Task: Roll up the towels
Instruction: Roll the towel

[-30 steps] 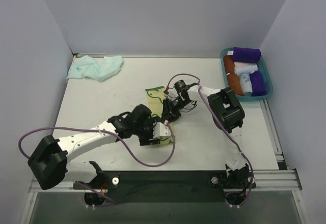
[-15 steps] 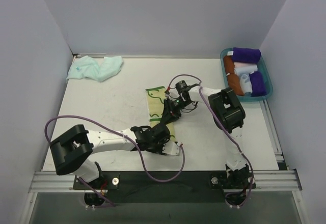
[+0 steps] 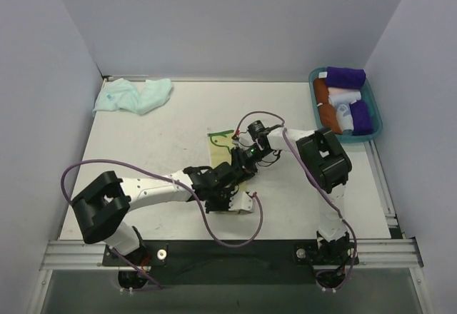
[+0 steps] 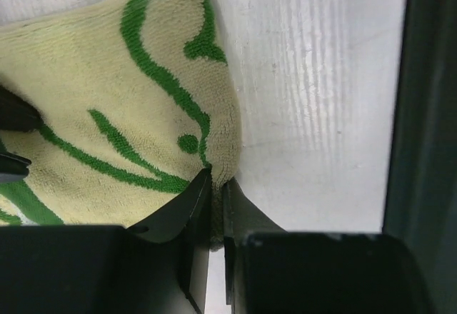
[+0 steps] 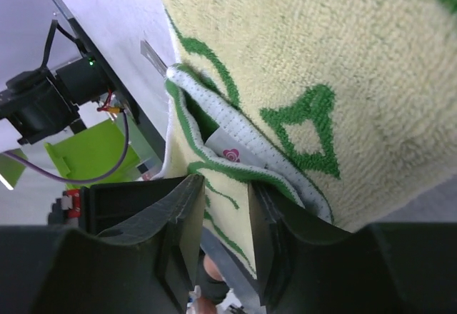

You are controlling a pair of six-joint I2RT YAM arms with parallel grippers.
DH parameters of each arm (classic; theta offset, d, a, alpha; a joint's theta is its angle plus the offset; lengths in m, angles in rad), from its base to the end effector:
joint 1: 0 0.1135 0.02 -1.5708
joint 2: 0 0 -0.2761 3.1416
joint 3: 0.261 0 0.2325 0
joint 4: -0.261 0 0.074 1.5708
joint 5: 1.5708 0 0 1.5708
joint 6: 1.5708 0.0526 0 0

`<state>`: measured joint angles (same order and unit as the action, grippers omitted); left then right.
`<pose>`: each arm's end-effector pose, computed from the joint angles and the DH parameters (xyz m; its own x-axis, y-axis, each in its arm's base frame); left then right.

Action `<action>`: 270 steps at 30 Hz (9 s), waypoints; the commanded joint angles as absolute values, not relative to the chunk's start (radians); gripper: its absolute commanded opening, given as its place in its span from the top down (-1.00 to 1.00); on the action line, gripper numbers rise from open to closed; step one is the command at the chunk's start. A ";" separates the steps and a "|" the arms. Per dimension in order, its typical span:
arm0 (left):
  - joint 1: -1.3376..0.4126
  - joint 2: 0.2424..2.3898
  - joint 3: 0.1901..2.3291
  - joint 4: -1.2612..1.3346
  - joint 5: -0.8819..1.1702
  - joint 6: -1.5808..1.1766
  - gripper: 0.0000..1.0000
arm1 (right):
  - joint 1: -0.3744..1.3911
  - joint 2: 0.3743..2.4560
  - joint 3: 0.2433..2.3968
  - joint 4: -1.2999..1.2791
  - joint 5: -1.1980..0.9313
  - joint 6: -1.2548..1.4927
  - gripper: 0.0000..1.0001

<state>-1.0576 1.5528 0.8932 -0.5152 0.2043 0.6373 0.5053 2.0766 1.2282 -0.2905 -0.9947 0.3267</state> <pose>0.1271 -0.2472 0.1835 0.1664 0.8915 -0.4214 0.9860 -0.1467 0.0791 0.3201 0.2275 0.1329 -0.9359 -0.3179 -0.1520 -0.2856 0.4316 0.8556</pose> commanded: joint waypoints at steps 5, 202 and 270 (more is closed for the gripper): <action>-0.899 1.519 1.058 -0.718 0.580 0.546 0.71 | 0.477 1.934 1.279 -0.425 -0.931 0.198 0.29; -0.336 1.073 0.775 -0.556 0.628 0.952 -0.33 | 0.707 2.319 1.635 -0.940 -0.867 -0.520 1.00; -0.428 2.499 1.819 -1.468 0.787 1.054 0.79 | 0.819 1.406 1.161 -0.561 -0.317 -0.455 -0.14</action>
